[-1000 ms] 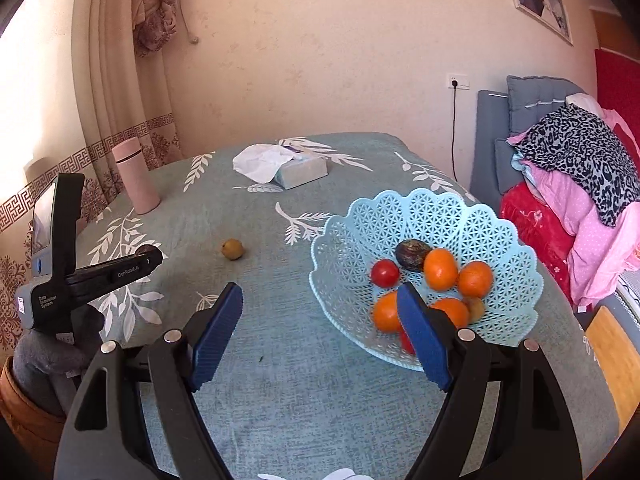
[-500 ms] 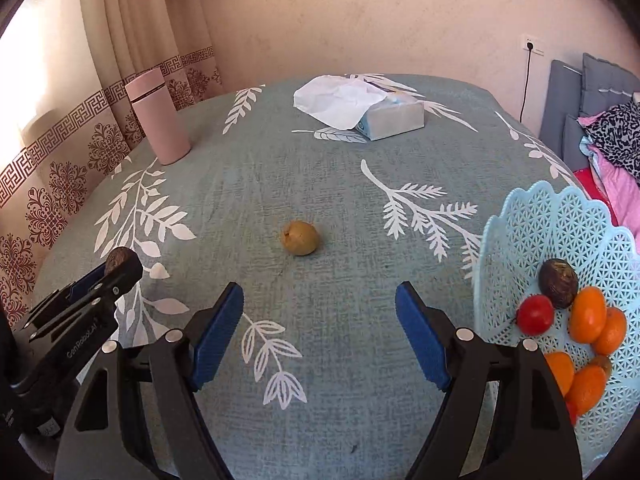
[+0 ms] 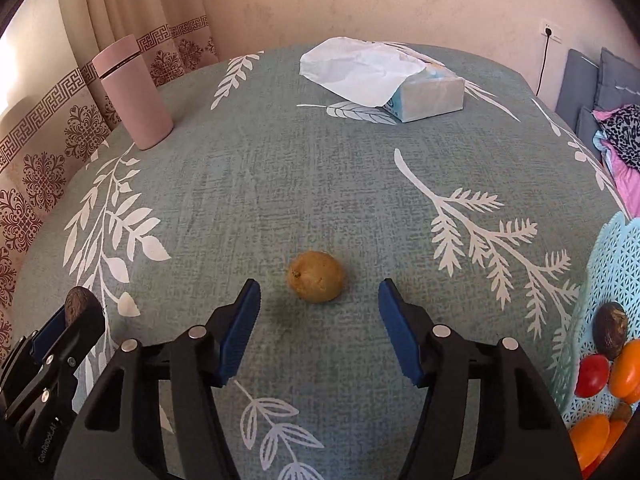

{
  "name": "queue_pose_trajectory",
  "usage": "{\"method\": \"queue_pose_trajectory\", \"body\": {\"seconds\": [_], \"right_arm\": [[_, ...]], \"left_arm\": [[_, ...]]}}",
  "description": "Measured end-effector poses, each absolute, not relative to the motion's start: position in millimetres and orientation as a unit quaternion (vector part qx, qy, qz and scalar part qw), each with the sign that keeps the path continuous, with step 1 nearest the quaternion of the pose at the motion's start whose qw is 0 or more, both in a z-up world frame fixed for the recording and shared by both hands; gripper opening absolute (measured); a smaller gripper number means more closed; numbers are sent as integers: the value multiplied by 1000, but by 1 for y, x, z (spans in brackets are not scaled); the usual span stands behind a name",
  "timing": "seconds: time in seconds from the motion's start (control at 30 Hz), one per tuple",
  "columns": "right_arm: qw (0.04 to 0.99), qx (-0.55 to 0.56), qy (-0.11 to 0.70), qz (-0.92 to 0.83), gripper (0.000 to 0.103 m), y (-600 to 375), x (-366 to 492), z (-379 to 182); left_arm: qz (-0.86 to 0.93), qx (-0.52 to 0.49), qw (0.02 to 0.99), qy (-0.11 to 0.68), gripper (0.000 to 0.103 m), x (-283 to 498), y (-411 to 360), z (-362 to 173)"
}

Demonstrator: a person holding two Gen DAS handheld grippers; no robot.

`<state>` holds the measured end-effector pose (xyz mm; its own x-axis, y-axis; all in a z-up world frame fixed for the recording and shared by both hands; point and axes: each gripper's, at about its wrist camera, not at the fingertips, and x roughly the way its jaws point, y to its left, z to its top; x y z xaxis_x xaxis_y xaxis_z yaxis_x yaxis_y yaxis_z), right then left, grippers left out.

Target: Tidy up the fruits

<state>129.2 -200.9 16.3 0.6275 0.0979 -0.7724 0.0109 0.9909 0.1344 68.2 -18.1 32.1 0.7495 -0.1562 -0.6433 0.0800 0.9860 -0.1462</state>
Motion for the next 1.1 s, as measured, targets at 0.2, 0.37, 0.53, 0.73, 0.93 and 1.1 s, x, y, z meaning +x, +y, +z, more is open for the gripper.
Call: {"method": "queue_pose_trajectory", "body": {"seconds": [0.2, 0.37, 0.53, 0.73, 0.93, 1.1], "right_arm": [[900, 54, 431, 29, 38, -191, 138, 17], [900, 60, 432, 27, 30, -191, 133, 18], [906, 58, 417, 30, 29, -189, 116, 29], [910, 63, 409, 34, 29, -191, 96, 37], [913, 70, 400, 40, 29, -193, 77, 46], [919, 75, 384, 44, 27, -195, 56, 58]], "left_arm": [[-65, -52, 934, 347, 39, 68, -19, 32], [-66, -54, 934, 347, 39, 68, -19, 31], [-68, -52, 934, 346, 39, 67, -20, 32], [-68, -54, 934, 345, 39, 66, -21, 32], [-69, -53, 935, 345, 39, 66, -21, 33], [-68, -55, 934, 345, 39, 65, -21, 33]]}}
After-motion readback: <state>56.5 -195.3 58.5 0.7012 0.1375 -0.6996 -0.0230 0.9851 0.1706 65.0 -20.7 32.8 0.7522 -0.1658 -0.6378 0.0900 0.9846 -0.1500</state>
